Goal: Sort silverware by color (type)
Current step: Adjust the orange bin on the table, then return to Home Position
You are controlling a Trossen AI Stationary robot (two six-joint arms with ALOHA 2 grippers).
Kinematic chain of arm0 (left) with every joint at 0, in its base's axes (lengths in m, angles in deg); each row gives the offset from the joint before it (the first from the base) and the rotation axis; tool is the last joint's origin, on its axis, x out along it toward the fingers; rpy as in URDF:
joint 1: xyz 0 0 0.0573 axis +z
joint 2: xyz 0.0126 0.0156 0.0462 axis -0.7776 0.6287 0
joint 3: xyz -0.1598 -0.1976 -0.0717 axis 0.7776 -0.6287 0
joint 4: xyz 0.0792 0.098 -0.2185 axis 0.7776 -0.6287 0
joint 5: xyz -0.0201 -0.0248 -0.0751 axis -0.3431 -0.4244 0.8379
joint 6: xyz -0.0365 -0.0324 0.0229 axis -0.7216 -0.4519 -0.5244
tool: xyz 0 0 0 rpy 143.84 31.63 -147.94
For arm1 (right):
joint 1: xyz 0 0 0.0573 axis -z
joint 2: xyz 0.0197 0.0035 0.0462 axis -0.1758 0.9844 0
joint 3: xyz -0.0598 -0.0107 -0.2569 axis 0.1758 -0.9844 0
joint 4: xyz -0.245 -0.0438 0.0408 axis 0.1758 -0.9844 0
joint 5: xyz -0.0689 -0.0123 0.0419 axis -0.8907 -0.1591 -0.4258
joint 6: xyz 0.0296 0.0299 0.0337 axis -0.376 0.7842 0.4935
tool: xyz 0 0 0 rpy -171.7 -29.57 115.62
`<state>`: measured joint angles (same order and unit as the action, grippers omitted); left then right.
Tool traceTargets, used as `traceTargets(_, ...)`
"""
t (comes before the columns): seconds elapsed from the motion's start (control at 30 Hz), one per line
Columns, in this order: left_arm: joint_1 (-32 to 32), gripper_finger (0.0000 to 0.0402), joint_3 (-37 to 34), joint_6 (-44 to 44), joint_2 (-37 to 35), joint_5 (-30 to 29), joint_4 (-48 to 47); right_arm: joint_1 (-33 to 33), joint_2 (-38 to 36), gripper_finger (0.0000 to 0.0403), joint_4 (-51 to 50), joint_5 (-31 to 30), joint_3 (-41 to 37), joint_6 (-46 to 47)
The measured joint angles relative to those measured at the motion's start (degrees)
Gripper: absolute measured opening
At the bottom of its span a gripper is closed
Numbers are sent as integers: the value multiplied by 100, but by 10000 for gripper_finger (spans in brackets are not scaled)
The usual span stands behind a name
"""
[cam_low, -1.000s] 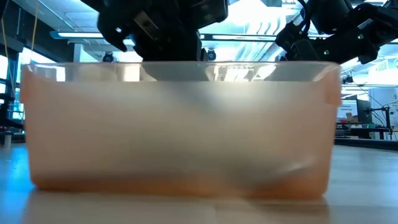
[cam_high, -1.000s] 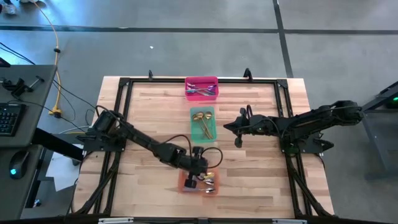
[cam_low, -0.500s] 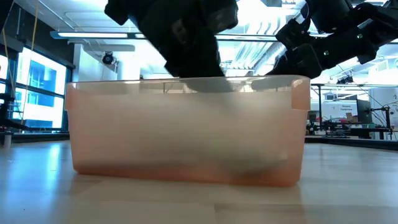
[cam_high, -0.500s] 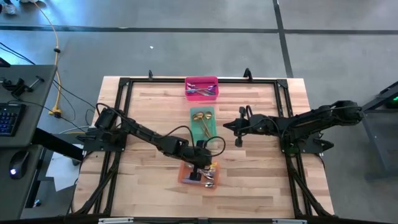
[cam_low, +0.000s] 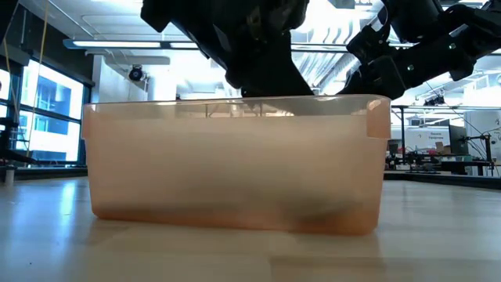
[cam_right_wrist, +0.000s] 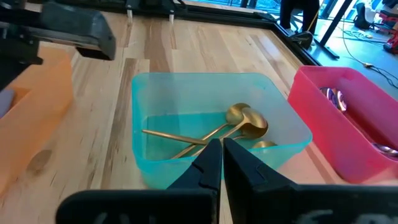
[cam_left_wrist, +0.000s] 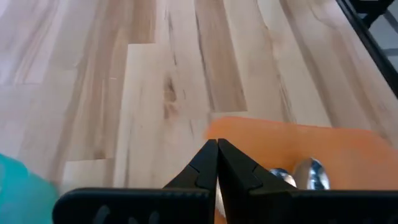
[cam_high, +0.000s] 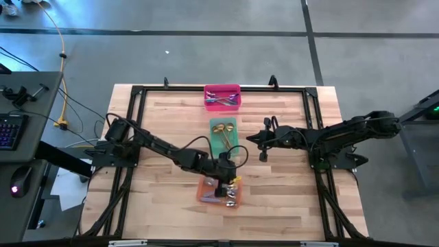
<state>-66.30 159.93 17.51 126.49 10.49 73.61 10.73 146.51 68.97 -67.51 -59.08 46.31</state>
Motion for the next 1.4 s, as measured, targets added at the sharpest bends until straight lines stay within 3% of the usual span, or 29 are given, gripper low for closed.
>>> traceTargets(0.37, -60, 0, 2, 261, 143, 241, -36, 0, 0, 0, 0, 2, 0, 2)
traceTargets(0.77, -38, 0, 2, 309, 278, -411, -69, 0, 0, 0, 2, 2, 0, 41)
traceTargets(1.07, -12, 0, -22, 332, -67, -460, -280, 0, 0, 0, 0, 32, 0, -35)
traceTargets(1.2, 81, 0, -292, 516, -374, 12, -73, 19, 0, 0, 515, 585, -128, -570)
traceTargets(1.4, 392, 0, -1217, 572, -851, 630, 1053, 333, -2, 0, 1873, 689, -802, -623)
